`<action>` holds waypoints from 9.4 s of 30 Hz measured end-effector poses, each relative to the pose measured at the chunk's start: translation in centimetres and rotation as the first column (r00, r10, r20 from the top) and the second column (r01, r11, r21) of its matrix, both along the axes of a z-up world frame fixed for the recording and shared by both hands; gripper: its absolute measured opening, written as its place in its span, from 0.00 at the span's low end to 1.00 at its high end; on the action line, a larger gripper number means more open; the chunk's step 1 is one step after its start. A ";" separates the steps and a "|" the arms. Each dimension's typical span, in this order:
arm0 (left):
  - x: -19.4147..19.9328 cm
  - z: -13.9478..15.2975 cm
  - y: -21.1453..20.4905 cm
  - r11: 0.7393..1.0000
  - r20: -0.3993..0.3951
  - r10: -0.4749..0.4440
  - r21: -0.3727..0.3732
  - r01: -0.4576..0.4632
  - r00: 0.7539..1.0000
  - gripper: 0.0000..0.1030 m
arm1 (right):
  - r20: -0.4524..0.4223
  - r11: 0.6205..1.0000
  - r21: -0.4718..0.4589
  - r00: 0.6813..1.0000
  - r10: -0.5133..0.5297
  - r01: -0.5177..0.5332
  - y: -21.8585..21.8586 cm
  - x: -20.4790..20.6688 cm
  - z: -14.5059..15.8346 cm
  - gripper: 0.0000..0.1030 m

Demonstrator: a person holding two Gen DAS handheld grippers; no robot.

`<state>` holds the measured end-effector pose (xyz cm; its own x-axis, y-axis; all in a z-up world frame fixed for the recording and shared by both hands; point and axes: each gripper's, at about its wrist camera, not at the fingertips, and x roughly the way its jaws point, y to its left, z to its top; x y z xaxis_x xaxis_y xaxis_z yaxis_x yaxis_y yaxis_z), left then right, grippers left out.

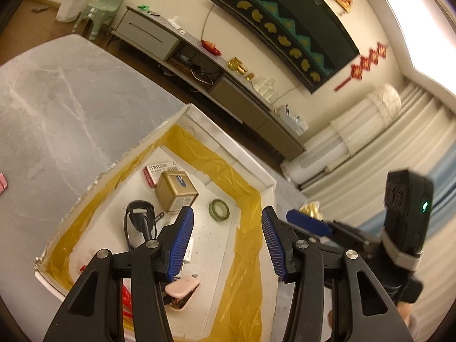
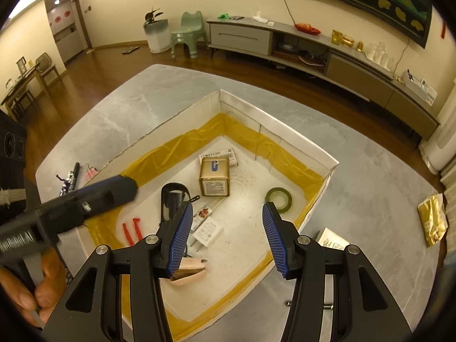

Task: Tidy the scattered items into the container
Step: 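Move both grippers out of the box toward the tissue pack and black pen, then grasp the cream tissue pack with the right gripper while the left gripper grasps the black pen, then lift and carry the tissue pack and pen over the white box with both grippers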

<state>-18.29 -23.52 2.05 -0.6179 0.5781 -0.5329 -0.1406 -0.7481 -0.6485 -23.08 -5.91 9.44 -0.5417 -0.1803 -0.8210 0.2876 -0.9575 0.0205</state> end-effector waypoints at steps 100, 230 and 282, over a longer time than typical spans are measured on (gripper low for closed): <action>9.4 -7.8 24.5 0.827 0.030 -0.374 -0.441 0.348 0.927 0.50 | 0.247 0.846 -0.214 0.865 -0.437 0.488 23.8 1.1 -12.8 0.64; 19.8 3.4 12.0 0.942 -0.198 -0.319 -0.169 0.289 0.927 0.11 | -0.115 0.934 -0.283 0.960 -0.257 0.216 10.1 22.1 -0.5 0.51; 4.1 -0.4 8.6 1.000 0.103 -0.001 -0.019 0.002 0.995 0.11 | -0.055 0.988 -0.154 0.998 -0.038 0.029 3.9 0.9 3.7 0.51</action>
<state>-14.21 -14.90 1.68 -0.5584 0.5683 -0.6044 -0.0749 -0.7601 -0.6455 -22.20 -1.98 13.19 -0.5950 -0.2828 -0.7524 0.2605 -0.9534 0.1523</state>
